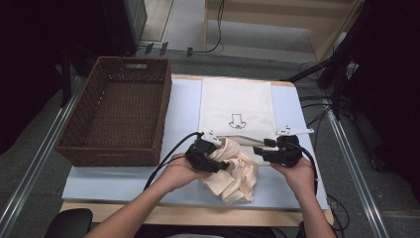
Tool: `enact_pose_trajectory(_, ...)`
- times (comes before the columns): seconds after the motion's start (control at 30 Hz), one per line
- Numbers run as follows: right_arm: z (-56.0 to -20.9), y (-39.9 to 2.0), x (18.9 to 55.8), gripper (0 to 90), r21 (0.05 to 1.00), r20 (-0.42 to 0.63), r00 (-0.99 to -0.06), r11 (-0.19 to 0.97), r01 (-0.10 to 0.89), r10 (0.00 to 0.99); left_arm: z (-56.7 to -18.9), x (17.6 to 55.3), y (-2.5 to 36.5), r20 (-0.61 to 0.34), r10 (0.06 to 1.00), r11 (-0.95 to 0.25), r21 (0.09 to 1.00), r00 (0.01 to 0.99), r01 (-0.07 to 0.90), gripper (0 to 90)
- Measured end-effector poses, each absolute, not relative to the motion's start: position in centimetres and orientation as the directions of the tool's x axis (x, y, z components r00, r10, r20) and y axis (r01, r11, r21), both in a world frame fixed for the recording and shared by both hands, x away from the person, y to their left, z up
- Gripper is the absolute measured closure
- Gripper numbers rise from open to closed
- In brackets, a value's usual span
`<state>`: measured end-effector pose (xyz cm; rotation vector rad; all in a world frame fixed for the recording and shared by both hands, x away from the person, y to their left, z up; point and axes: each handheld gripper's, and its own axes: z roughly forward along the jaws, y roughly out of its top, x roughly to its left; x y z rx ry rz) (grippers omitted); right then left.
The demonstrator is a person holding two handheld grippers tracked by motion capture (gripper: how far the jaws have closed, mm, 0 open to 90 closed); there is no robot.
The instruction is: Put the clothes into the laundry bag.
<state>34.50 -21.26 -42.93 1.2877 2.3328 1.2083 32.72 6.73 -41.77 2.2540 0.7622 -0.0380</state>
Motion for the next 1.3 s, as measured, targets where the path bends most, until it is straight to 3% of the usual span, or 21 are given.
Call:
enact_pose_trajectory(0.07, -43.0, -21.1, 34.6, 43.3, 0.744, 0.184, -0.599, 0.288, 0.603, 0.779, -42.1, 32.8, 6.7, -0.261, 0.517, -0.536, 0.644, 0.816, 0.545, 62.3)
enact_pose_trajectory(0.17, -43.1, -21.0, 34.8, 43.6, 0.746, 0.169, -0.605, 0.3, 0.594, 0.778, -42.9, 33.0, 6.5, -0.202, 0.535, -0.563, 0.639, 0.82, 0.525, 61.0)
enact_pose_trajectory(0.4, -43.6, -20.3, 36.5, 47.4, 0.741, 0.14, -0.589, 0.311, 0.596, 0.795, -44.1, 33.1, 7.3, -0.261, 0.534, -0.501, 0.668, 0.804, 0.55, 59.5)
enact_pose_trajectory(0.53, -43.8, -19.7, 37.5, 47.8, 0.725, 0.158, -0.589, 0.312, 0.614, 0.793, -44.0, 33.0, 7.3, -0.232, 0.543, -0.511, 0.671, 0.807, 0.538, 49.0)
enact_pose_trajectory(0.73, -43.4, -16.7, 39.6, 45.9, 0.691, 0.091, -0.626, 0.403, 0.6, 0.775, -43.4, 33.3, 7.7, -0.267, 0.535, -0.502, 0.663, 0.801, 0.556, 36.7)
enact_pose_trajectory(0.97, -44.3, -15.6, 39.9, 45.8, 0.653, 0.087, -0.653, 0.452, 0.607, 0.752, -42.3, 33.1, 8.2, -0.261, 0.534, -0.503, 0.667, 0.804, 0.55, 31.7)
enact_pose_trajectory(1.07, -44.8, -15.4, 40.3, 54.7, 0.639, 0.08, -0.653, 0.463, 0.614, 0.753, -42.1, 33.0, 8.2, -0.258, 0.534, -0.497, 0.674, 0.805, 0.546, 32.0)
enact_pose_trajectory(1.1, -45.0, -15.3, 40.4, 62.0, 0.631, 0.084, -0.642, 0.458, 0.626, 0.762, -42.0, 33.0, 8.2, -0.251, 0.535, -0.501, 0.675, 0.807, 0.542, 32.2)
enact_pose_trajectory(1.13, -45.1, -15.3, 40.7, 75.6, 0.615, 0.095, -0.632, 0.454, 0.645, 0.77, -41.9, 33.0, 8.2, -0.248, 0.535, -0.502, 0.675, 0.808, 0.54, 32.5)
enact_pose_trajectory(1.17, -45.2, -15.3, 40.9, 79.9, 0.611, 0.098, -0.628, 0.451, 0.65, 0.772, -41.9, 33.0, 8.2, -0.248, 0.536, -0.5, 0.677, 0.807, 0.54, 32.7)
enact_pose_trajectory(1.2, -45.2, -15.3, 40.9, 79.9, 0.611, 0.098, -0.628, 0.451, 0.65, 0.772, -41.9, 32.9, 8.2, -0.248, 0.535, -0.498, 0.679, 0.808, 0.539, 32.7)
enact_pose_trajectory(1.23, -45.2, -15.4, 41.0, 87.4, 0.615, 0.091, -0.628, 0.452, 0.646, 0.773, -41.8, 32.9, 8.2, -0.247, 0.536, -0.5, 0.678, 0.807, 0.539, 32.9)
enact_pose_trajectory(1.3, -45.2, -15.5, 41.1, 88.1, 0.617, 0.089, -0.631, 0.455, 0.642, 0.771, -41.8, 32.9, 8.2, -0.251, 0.537, -0.499, 0.675, 0.805, 0.543, 33.1)
